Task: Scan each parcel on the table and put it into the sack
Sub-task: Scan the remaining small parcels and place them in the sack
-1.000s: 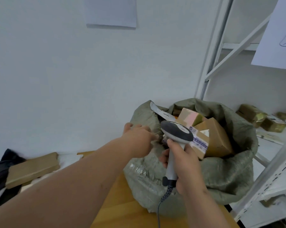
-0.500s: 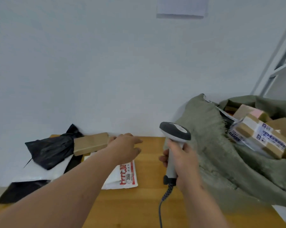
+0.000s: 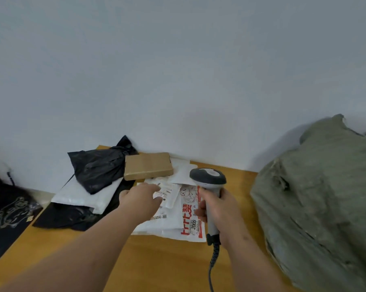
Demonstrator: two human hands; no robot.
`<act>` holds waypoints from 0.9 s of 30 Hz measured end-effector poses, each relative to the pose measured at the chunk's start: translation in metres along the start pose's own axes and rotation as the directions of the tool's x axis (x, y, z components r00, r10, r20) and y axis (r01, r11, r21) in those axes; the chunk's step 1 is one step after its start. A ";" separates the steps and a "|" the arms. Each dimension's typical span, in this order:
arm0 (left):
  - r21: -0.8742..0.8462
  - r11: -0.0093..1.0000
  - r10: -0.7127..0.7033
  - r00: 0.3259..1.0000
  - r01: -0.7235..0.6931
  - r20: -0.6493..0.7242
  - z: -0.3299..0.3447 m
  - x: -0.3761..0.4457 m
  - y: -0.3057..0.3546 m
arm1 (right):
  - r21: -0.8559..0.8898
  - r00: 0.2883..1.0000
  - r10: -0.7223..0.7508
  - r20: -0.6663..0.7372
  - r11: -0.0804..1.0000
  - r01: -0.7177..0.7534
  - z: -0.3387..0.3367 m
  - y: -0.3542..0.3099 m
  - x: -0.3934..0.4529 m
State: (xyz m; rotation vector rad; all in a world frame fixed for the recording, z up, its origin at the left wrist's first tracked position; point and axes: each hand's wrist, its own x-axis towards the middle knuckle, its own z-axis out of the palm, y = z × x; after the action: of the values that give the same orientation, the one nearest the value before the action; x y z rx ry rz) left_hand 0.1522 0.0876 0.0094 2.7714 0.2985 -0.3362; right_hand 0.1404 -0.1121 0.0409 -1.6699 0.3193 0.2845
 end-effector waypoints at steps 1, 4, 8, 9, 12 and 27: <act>-0.006 1.000 -0.030 1.000 0.030 0.001 0.001 0.007 -0.007 | -0.014 1.000 0.011 0.018 1.000 -0.011 0.005 0.000 0.009; -0.011 0.993 -0.113 0.994 0.113 0.001 0.006 0.029 -0.027 | -0.070 0.997 0.036 0.074 0.997 -0.031 0.021 0.000 0.035; 0.005 0.984 -0.180 0.984 0.180 0.003 0.010 0.052 -0.050 | -0.101 0.988 0.087 0.124 0.992 -0.075 0.047 0.000 0.060; 0.015 0.983 -0.184 0.983 0.184 0.004 0.011 0.058 -0.055 | -0.108 0.987 0.097 0.131 0.991 -0.083 0.055 -0.001 0.066; 0.024 0.984 -0.177 0.984 0.178 -0.006 0.009 0.082 -0.073 | -0.154 0.982 0.114 0.150 0.984 -0.091 0.080 -0.003 0.086; 0.336 0.936 0.089 0.994 -0.105 0.060 0.031 0.229 -0.141 | -0.097 0.966 0.258 0.008 0.962 -0.256 0.168 0.019 0.174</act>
State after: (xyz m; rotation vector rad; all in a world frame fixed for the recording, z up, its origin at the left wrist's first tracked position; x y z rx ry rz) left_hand 0.3291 0.2443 -0.1219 3.0968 0.0978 -0.4620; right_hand 0.2953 0.0454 -0.0608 -1.7182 0.5158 0.5175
